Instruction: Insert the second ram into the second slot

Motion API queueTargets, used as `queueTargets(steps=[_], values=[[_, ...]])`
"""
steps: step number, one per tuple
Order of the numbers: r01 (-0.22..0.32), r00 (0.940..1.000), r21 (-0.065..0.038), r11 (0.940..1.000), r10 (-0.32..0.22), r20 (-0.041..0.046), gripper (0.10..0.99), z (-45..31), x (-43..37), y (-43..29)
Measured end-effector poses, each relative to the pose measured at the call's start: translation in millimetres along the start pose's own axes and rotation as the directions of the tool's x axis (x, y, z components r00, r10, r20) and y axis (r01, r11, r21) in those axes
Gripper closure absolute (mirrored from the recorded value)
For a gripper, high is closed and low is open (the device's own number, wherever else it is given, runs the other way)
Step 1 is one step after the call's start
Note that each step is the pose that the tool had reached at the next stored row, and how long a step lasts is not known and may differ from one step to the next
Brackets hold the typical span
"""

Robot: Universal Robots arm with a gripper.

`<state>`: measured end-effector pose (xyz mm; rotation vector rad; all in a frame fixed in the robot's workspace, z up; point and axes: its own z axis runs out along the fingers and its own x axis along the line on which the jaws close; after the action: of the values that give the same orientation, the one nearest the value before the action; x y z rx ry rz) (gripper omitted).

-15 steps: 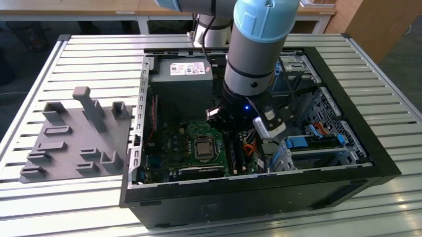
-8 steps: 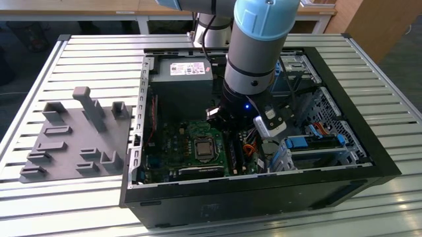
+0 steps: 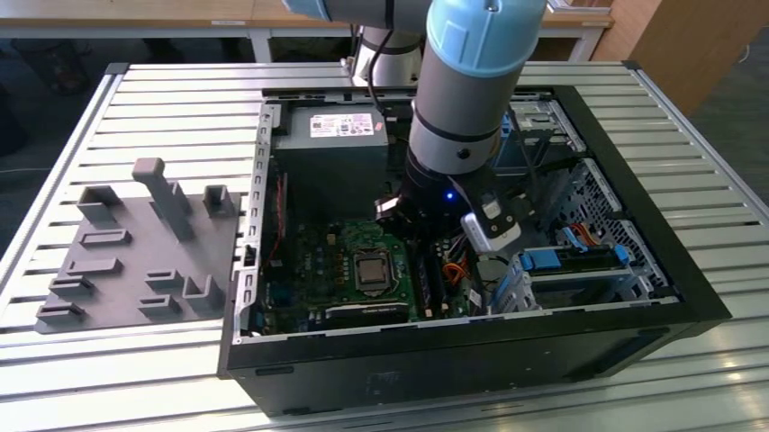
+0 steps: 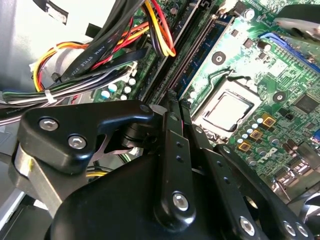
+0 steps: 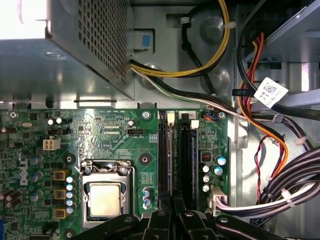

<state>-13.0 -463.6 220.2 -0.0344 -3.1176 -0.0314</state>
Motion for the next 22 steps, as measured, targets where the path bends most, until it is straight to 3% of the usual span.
queueTargets(steps=[22], values=[[-0.016,0.9999,0.000,0.9999,0.016,-0.0003,0.953,1.1,-0.6,0.0]])
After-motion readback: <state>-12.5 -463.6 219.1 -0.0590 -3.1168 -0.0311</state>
